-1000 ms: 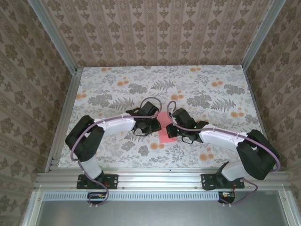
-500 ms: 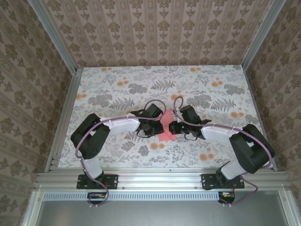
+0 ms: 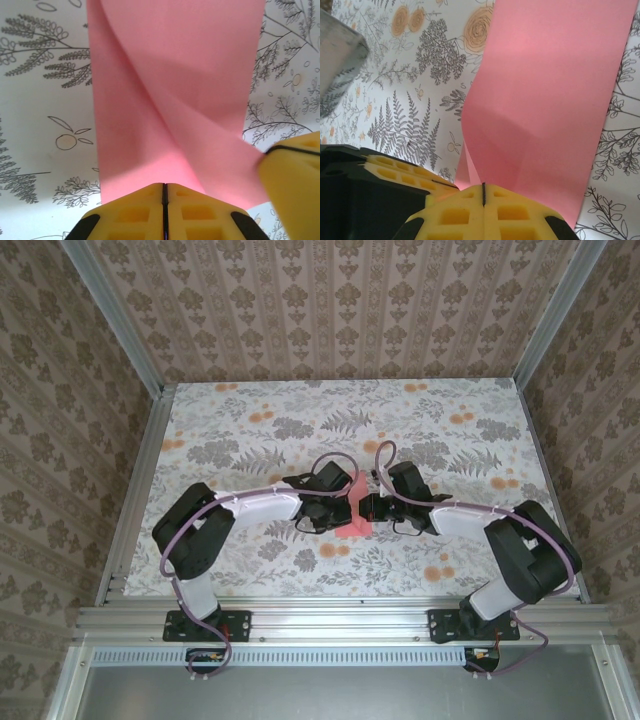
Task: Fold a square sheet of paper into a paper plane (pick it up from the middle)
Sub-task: Fold the triangle a second time at the center of the table.
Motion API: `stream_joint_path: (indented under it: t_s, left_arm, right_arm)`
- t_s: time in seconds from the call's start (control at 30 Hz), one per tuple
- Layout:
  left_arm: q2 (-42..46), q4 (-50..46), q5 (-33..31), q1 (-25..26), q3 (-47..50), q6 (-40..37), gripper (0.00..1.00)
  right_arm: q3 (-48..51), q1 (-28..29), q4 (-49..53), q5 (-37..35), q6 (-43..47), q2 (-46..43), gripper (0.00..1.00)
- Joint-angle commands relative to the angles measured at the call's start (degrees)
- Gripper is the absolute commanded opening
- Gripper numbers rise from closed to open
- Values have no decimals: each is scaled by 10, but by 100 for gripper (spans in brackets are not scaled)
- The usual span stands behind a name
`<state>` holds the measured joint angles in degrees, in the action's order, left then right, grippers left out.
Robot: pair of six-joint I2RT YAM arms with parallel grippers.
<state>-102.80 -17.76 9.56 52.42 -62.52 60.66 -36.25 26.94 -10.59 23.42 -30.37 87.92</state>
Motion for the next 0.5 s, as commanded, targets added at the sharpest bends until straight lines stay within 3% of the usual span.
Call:
stream_joint_path:
  t_s: [0.0,0.47]
  left_arm:
    - [-16,-17,-14,3,-16,11,9]
    - [-38,-39,-27,9,-17,12,8]
  right_arm:
    - [-8,-9,-5,22,14,17,0]
    - [-68,-39,55,73,100,58,2]
